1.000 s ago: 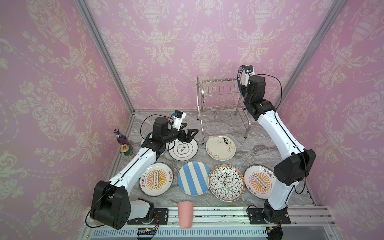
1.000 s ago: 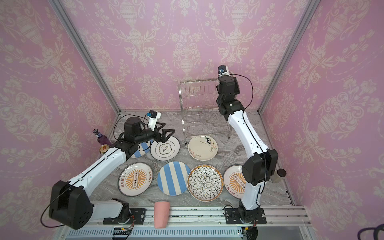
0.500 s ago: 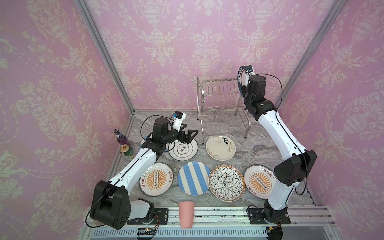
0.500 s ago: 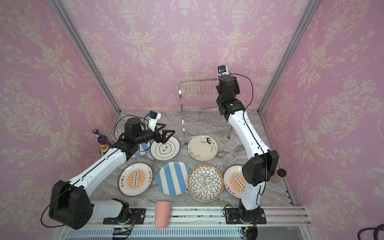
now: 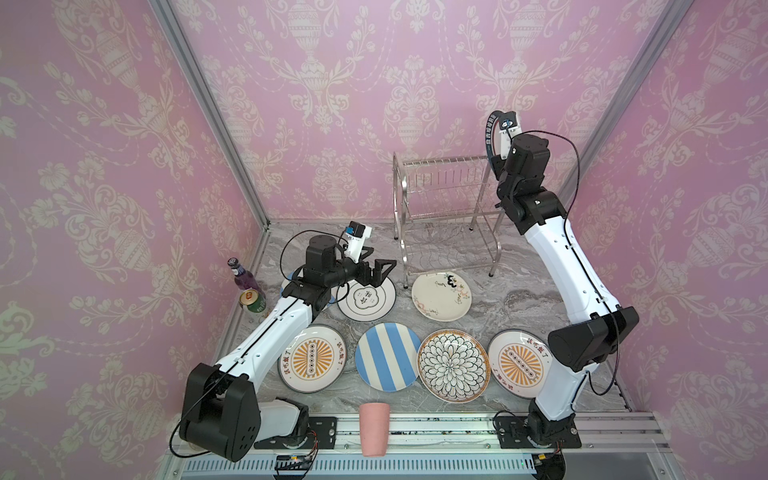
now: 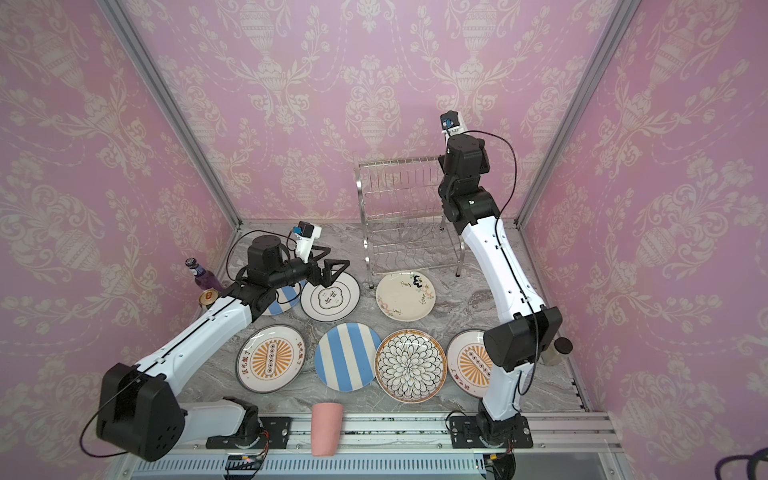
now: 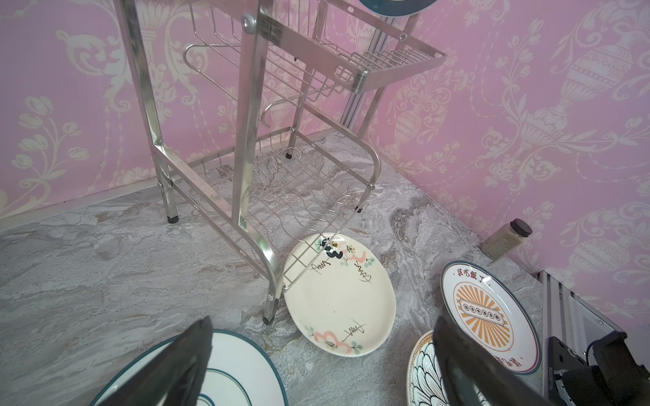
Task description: Load the plates into the dish rack
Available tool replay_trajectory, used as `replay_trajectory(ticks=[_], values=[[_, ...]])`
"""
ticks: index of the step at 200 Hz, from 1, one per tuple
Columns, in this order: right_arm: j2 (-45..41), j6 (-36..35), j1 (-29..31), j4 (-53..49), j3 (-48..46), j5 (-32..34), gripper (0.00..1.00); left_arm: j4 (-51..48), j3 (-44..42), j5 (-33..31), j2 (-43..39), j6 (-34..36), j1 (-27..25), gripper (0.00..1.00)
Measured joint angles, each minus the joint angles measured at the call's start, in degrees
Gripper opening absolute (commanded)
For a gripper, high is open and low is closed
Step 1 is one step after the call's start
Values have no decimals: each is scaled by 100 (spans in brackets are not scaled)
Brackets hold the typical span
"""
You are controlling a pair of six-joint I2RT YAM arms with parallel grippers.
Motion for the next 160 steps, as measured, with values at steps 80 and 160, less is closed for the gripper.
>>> replay_trajectory(ticks=[80, 160], values=[[98, 122, -70, -131, -249, -142, 0, -2, 0, 0, 0, 0, 0, 99], [98, 181, -70, 203, -553, -35, 0, -4, 0, 0, 0, 2, 0, 99]])
